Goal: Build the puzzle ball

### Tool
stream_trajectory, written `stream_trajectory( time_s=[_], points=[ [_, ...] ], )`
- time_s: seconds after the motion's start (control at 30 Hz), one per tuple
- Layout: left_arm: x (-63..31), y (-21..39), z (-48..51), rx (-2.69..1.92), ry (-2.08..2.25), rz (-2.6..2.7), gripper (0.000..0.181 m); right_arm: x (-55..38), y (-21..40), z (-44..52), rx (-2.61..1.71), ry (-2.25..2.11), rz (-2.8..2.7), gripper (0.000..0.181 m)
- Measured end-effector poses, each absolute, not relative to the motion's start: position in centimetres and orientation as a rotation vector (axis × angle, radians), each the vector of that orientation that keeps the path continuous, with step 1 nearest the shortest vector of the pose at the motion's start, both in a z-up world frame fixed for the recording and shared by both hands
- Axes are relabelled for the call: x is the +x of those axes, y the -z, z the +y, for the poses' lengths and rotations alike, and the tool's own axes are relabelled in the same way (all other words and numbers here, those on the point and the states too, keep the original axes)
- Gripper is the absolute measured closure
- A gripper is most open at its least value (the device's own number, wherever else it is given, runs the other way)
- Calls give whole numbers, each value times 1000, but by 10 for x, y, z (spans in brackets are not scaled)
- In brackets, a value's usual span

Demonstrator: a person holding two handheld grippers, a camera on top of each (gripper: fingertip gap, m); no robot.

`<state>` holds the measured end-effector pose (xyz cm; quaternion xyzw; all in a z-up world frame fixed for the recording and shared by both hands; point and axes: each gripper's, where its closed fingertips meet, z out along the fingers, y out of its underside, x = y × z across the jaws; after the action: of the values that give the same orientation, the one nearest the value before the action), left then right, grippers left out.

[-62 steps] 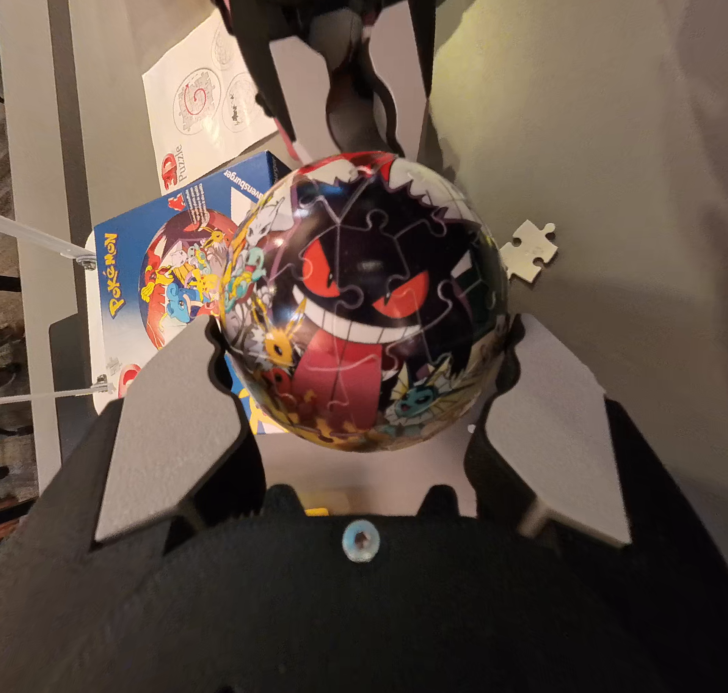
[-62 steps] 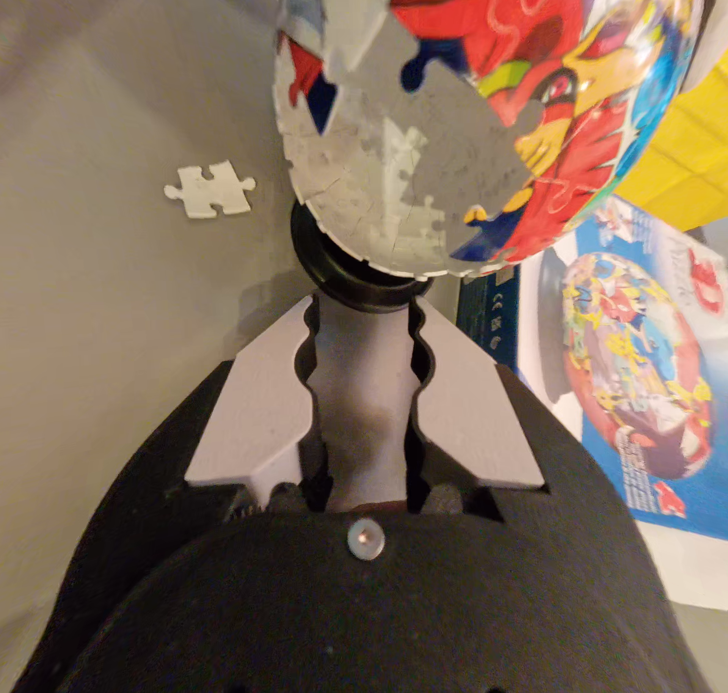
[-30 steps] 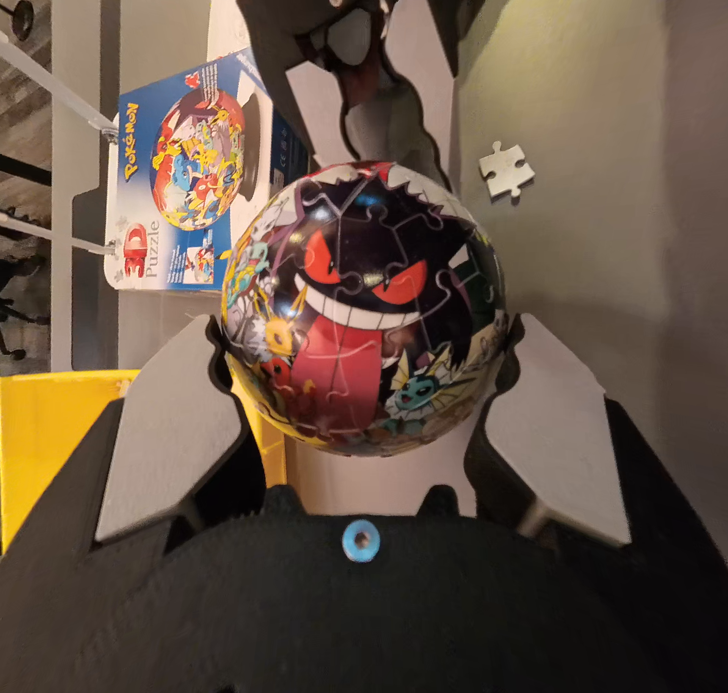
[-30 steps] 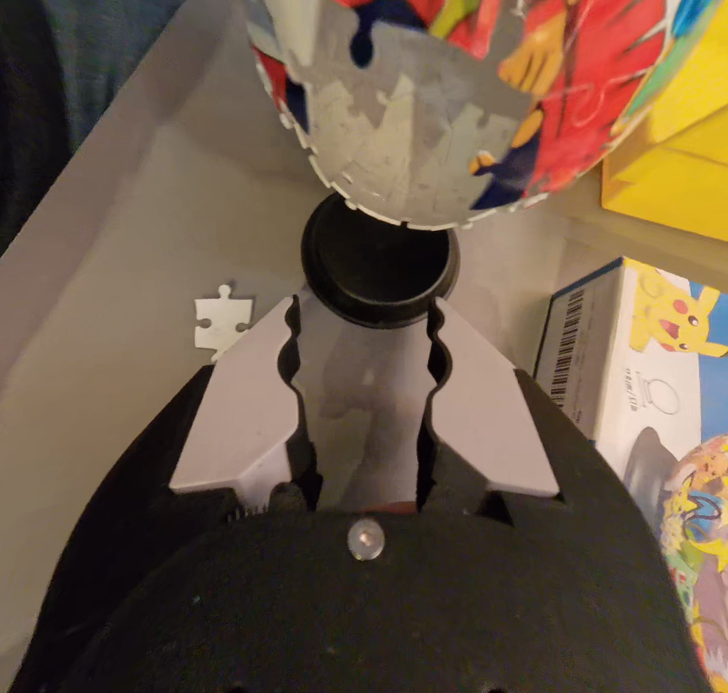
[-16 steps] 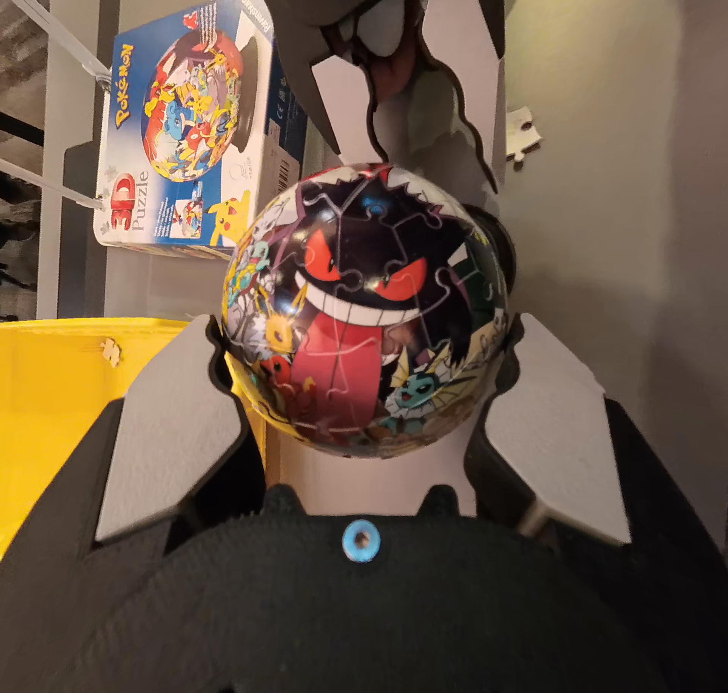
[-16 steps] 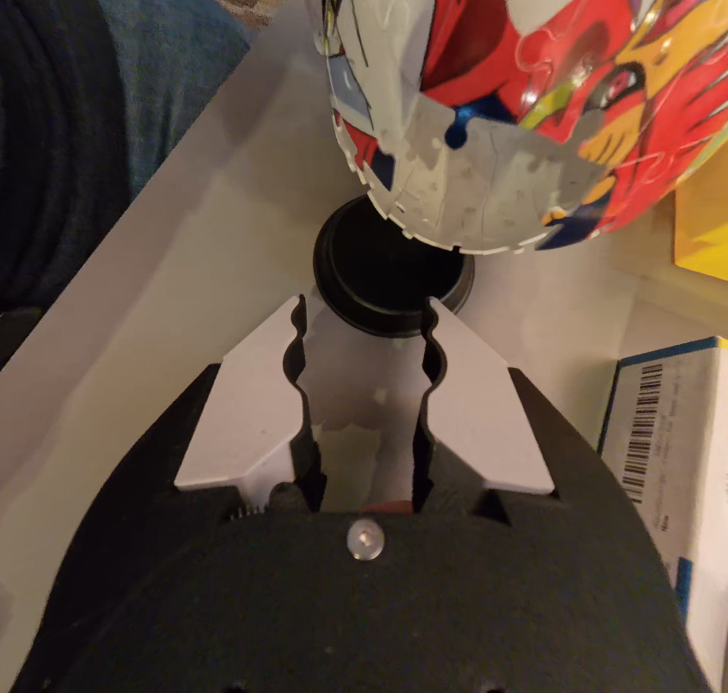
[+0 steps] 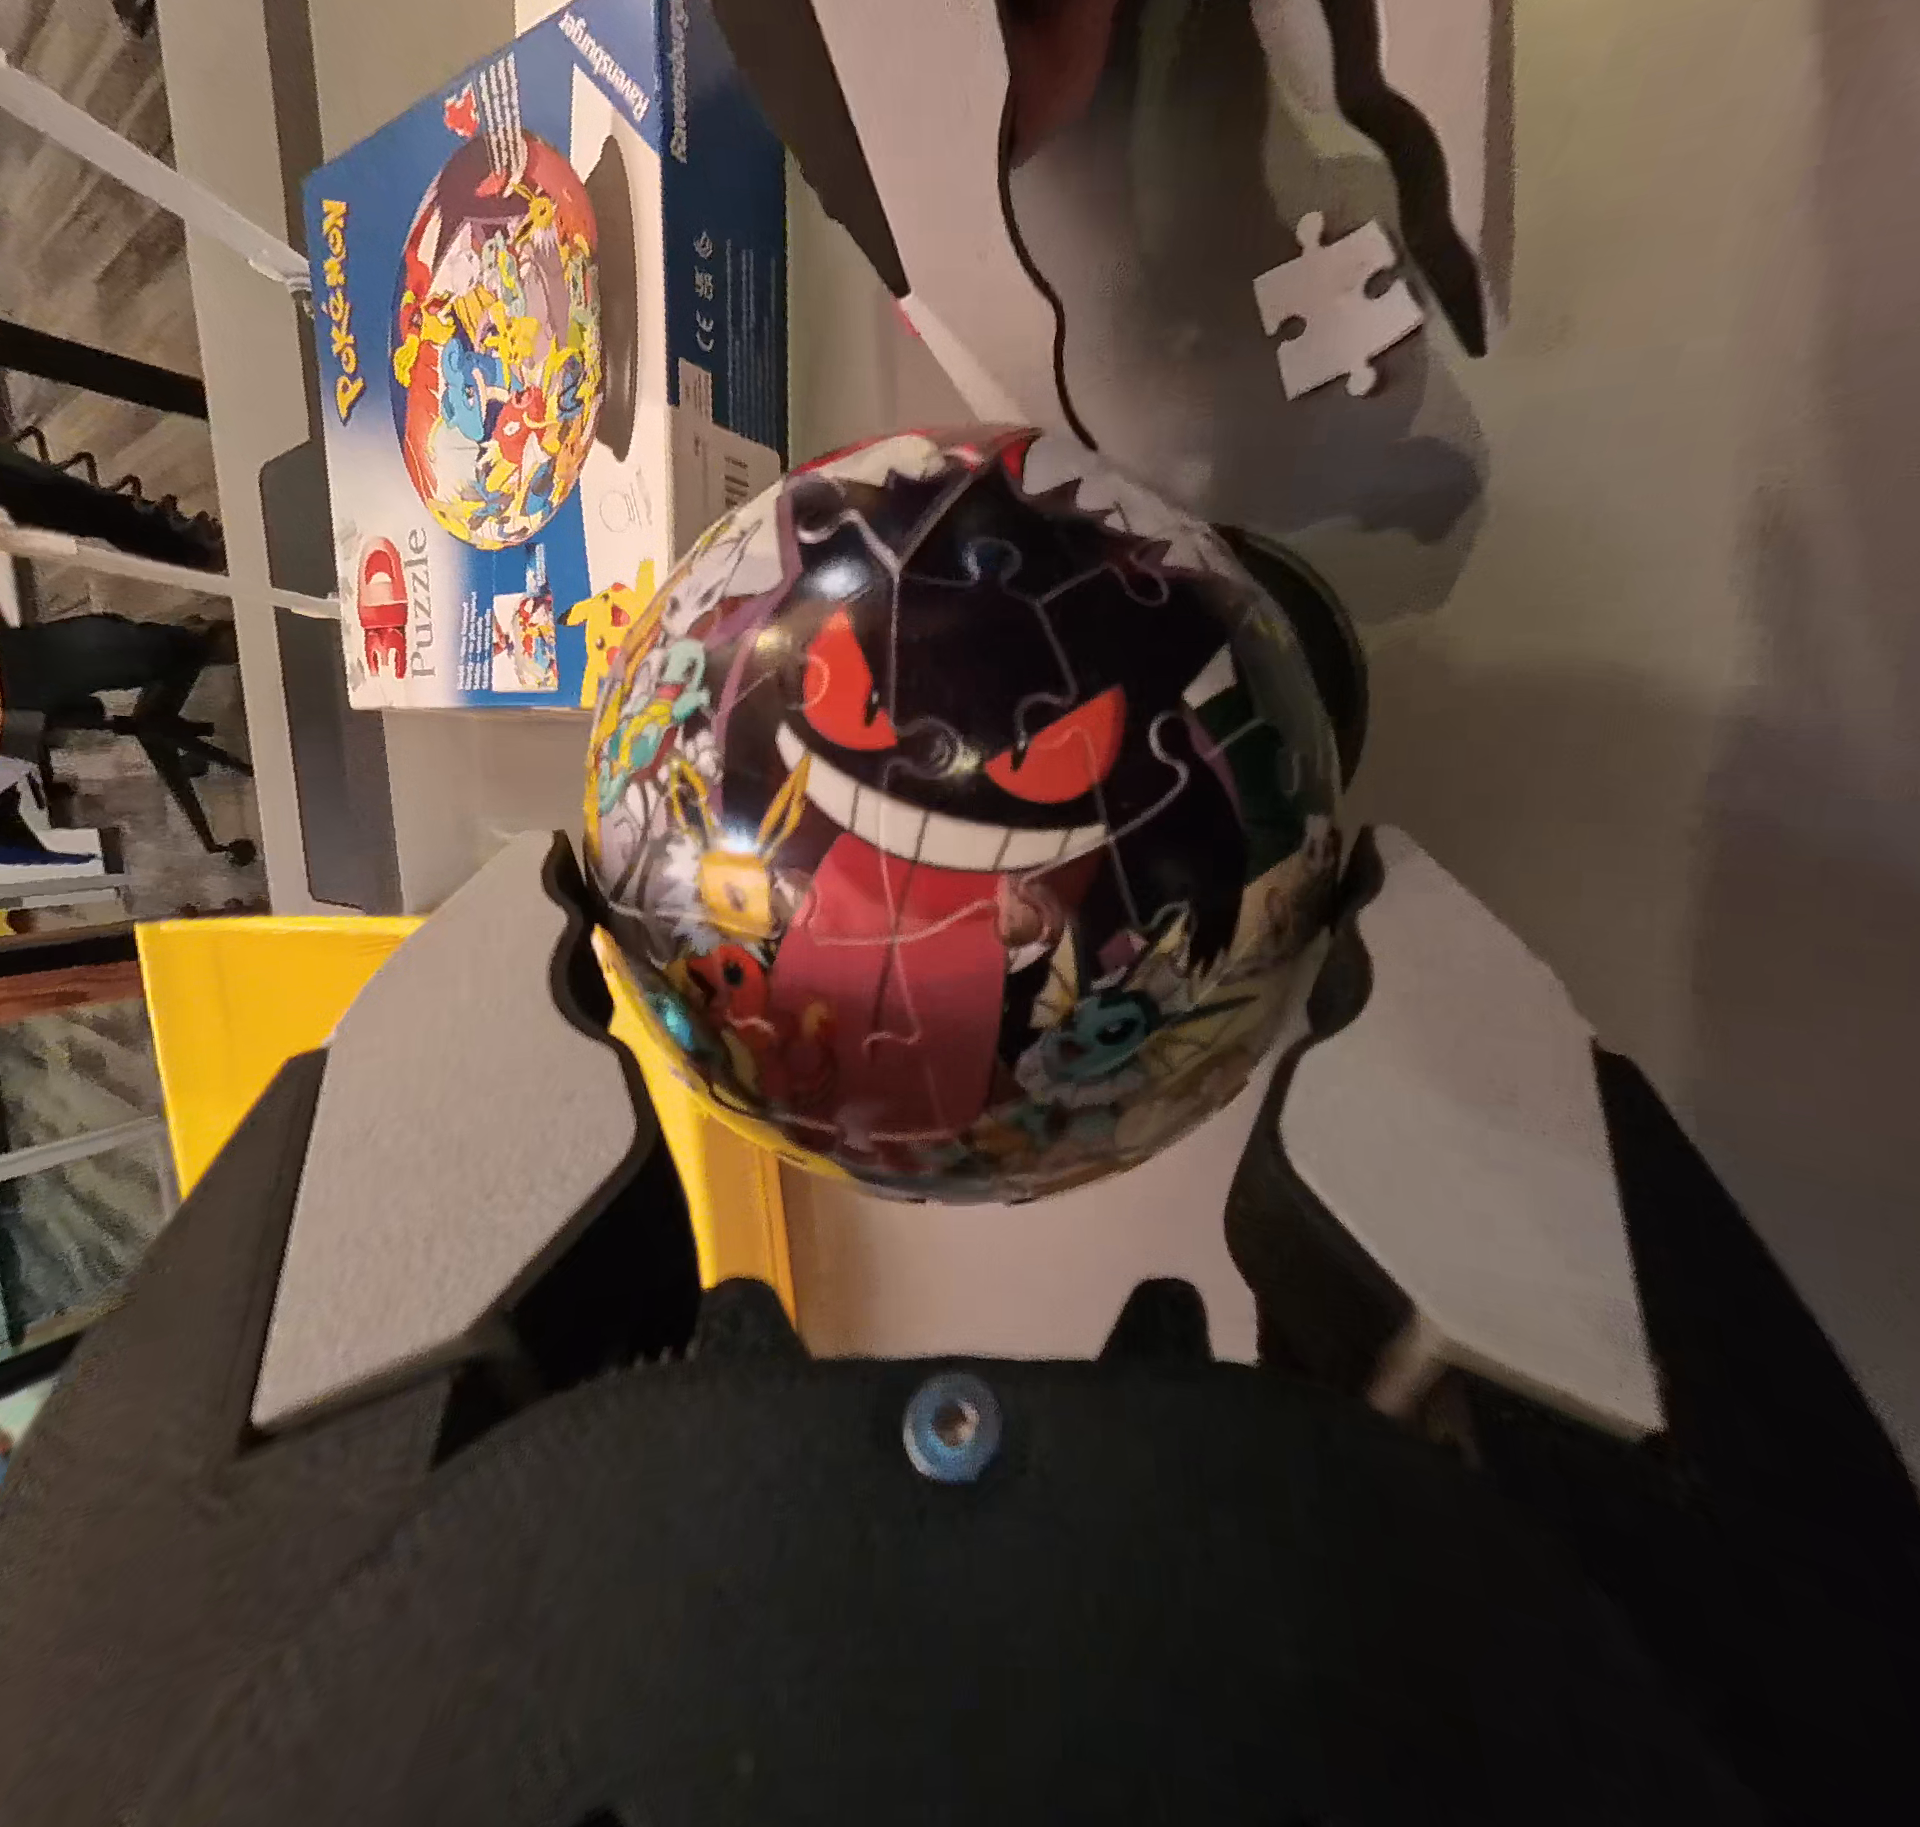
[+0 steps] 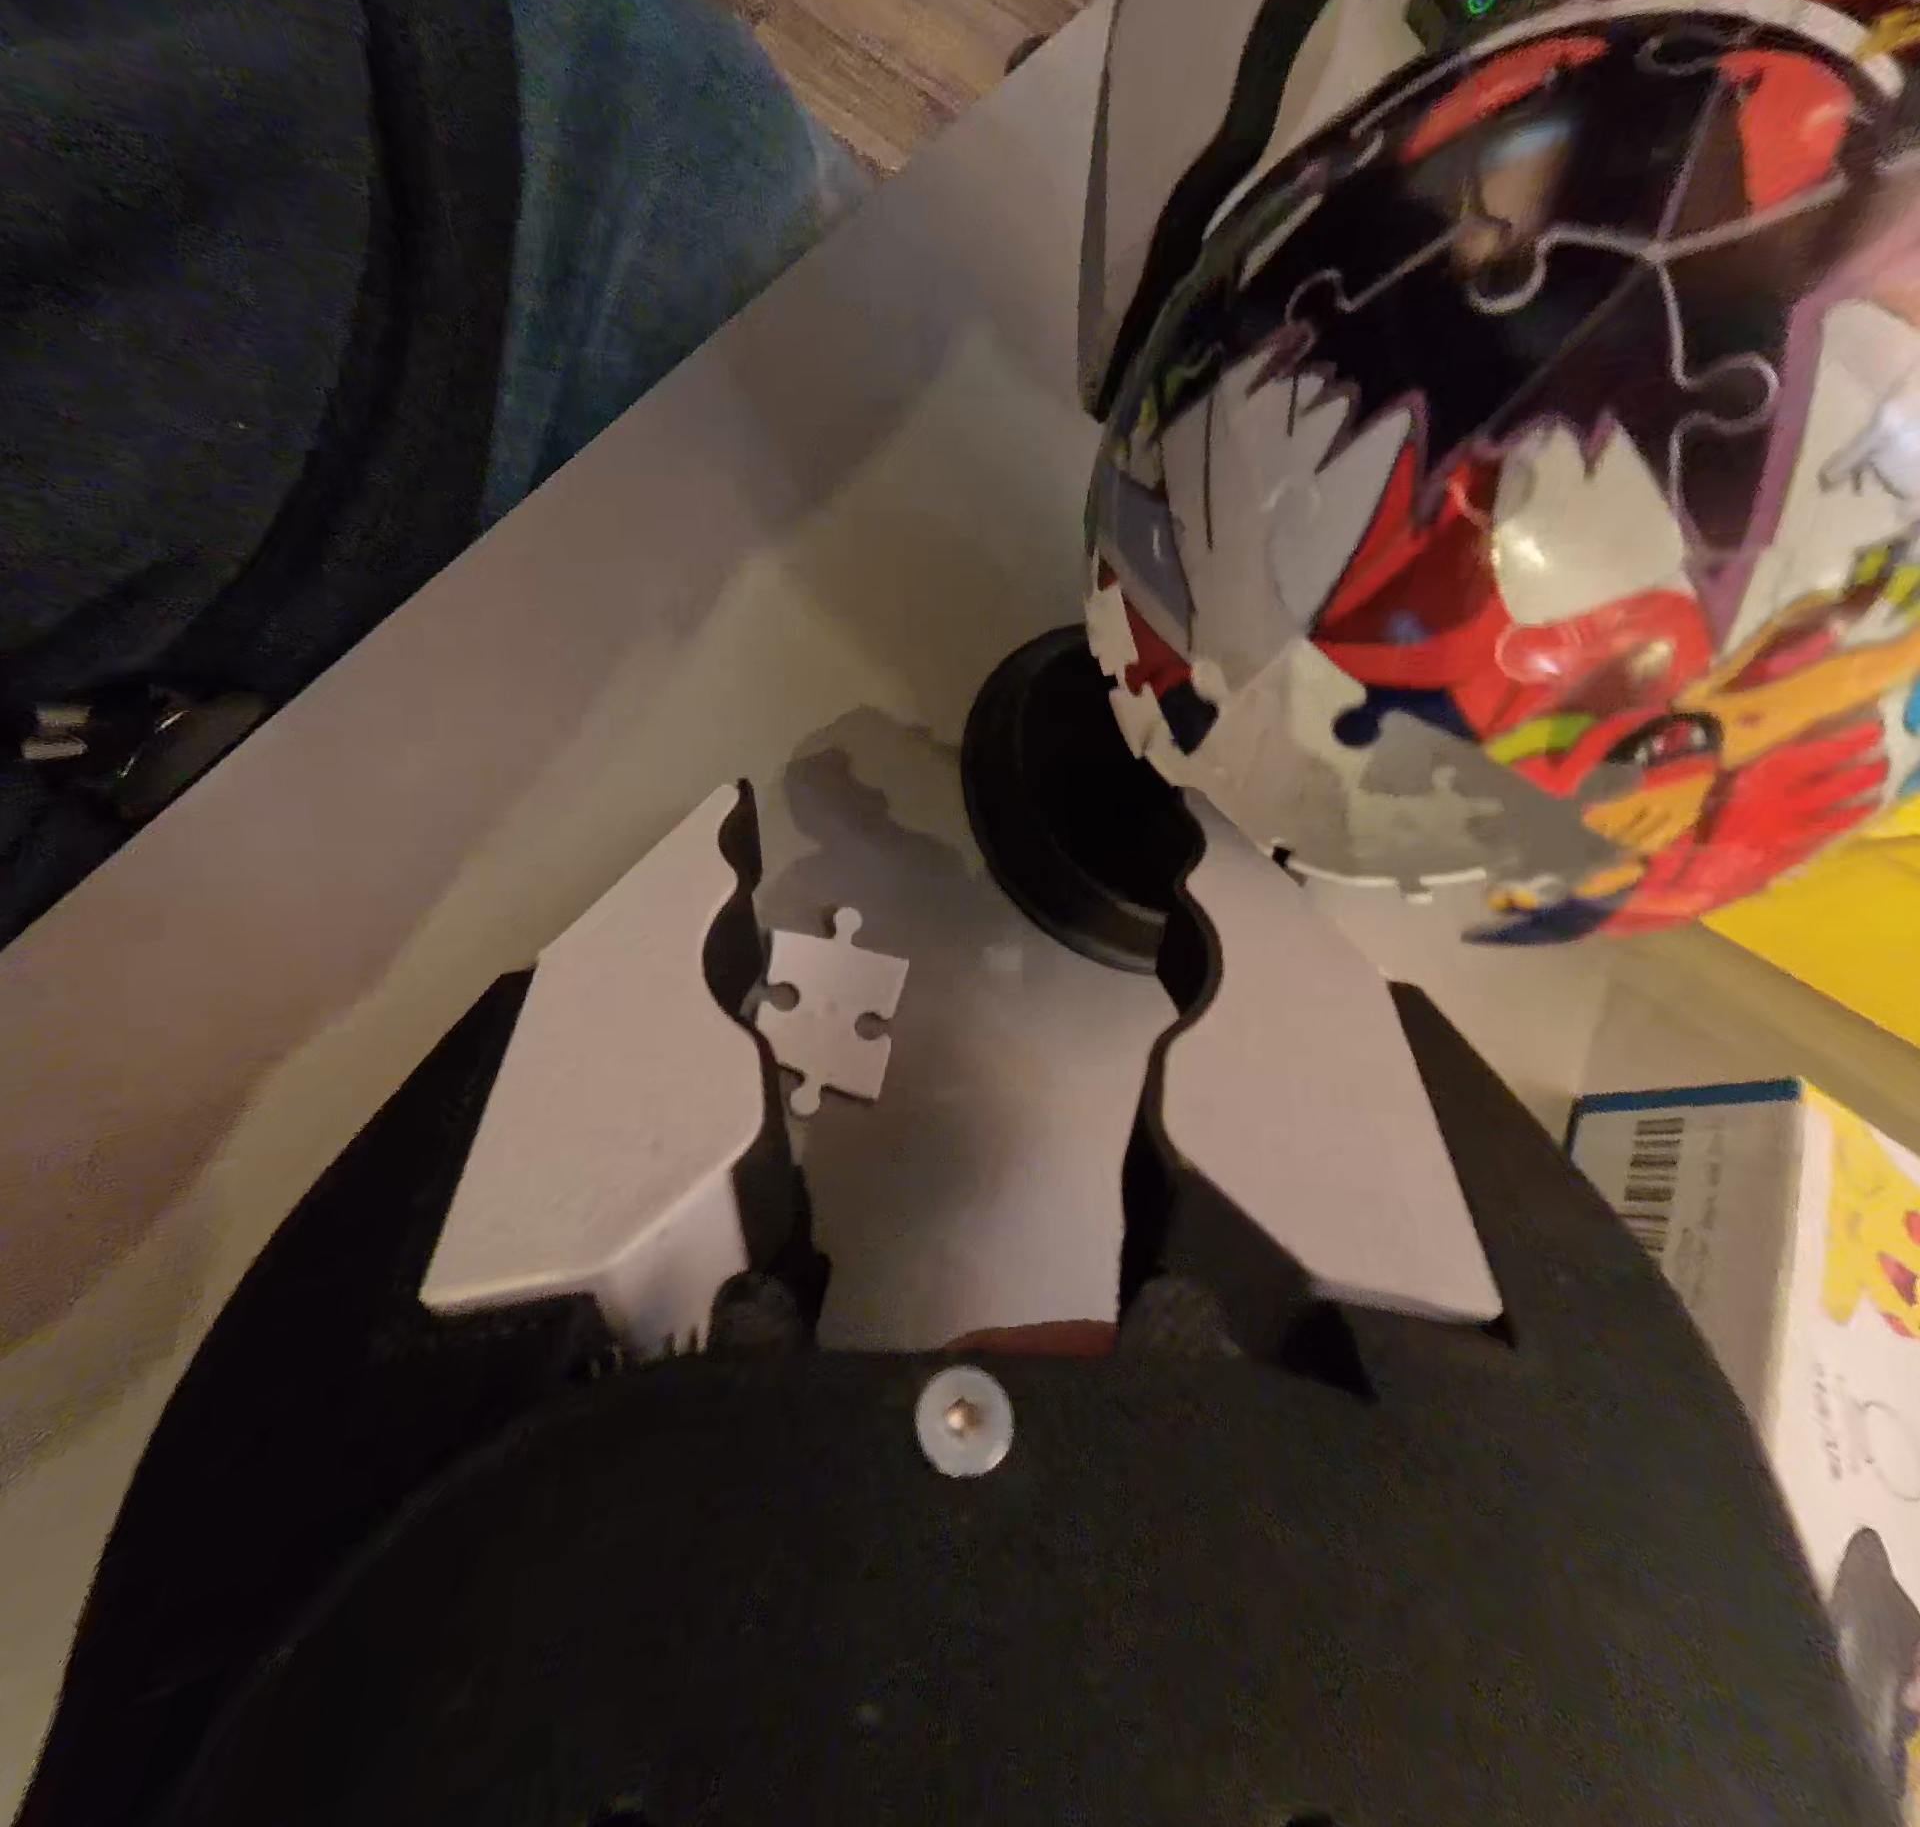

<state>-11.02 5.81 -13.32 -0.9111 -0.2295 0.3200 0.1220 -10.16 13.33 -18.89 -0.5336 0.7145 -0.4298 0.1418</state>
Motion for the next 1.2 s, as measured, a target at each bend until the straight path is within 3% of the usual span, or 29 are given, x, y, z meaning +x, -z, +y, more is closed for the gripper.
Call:
stream_trajectory(
  time_s=[0.2,1.2],
  points=[
    [-114,134,64,-2689,-914,-619,50,-96,203,132,-1608,1188,2066,91],
    [-122,142,73,-2830,-881,-465,50,-89,212,137,-1503,1021,2090,86]
  ],
)
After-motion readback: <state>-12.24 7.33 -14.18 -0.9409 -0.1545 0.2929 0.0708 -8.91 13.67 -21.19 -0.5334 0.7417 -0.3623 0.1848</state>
